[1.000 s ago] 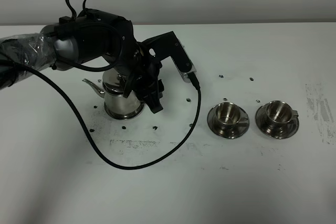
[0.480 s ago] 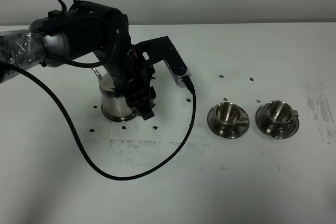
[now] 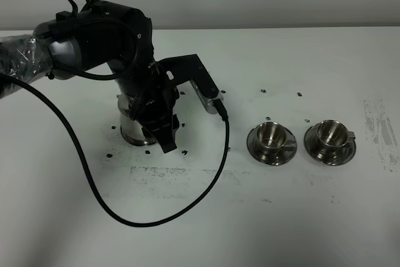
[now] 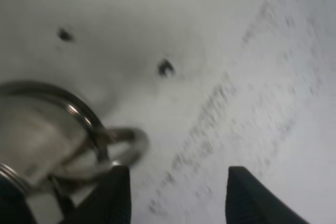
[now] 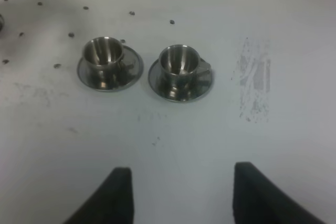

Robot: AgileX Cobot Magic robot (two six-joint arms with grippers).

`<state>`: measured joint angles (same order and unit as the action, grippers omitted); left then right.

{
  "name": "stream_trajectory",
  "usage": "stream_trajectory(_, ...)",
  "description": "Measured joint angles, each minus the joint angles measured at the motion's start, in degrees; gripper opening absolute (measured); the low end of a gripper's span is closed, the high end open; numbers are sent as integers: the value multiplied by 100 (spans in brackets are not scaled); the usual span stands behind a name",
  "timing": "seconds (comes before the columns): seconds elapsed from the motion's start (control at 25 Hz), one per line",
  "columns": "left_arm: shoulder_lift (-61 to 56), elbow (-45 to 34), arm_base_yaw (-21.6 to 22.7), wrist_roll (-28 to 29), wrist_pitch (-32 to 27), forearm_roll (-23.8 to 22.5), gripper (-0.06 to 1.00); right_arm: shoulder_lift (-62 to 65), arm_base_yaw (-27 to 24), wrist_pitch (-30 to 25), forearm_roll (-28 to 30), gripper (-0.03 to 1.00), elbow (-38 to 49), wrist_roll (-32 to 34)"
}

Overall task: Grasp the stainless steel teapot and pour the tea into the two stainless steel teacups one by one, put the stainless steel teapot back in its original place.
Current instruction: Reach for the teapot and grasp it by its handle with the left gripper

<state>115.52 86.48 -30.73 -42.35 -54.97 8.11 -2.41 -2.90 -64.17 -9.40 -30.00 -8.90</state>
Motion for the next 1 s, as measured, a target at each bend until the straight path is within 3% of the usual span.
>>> stream_trajectory(0.16,0,0,0,-188,-242,-176,41,0,0,0,0,42,0,0)
stream_trajectory(0.56,-5,-59,-273,-379,748,179,41,0,0,0,0,42,0,5)
stream_trajectory(0.8,-5,-495,-273,-162,1424,-288,41,0,0,0,0,42,0,0)
stream_trajectory(1.0,-5,-722,-273,-261,1542,-438,41,0,0,0,0,42,0,0)
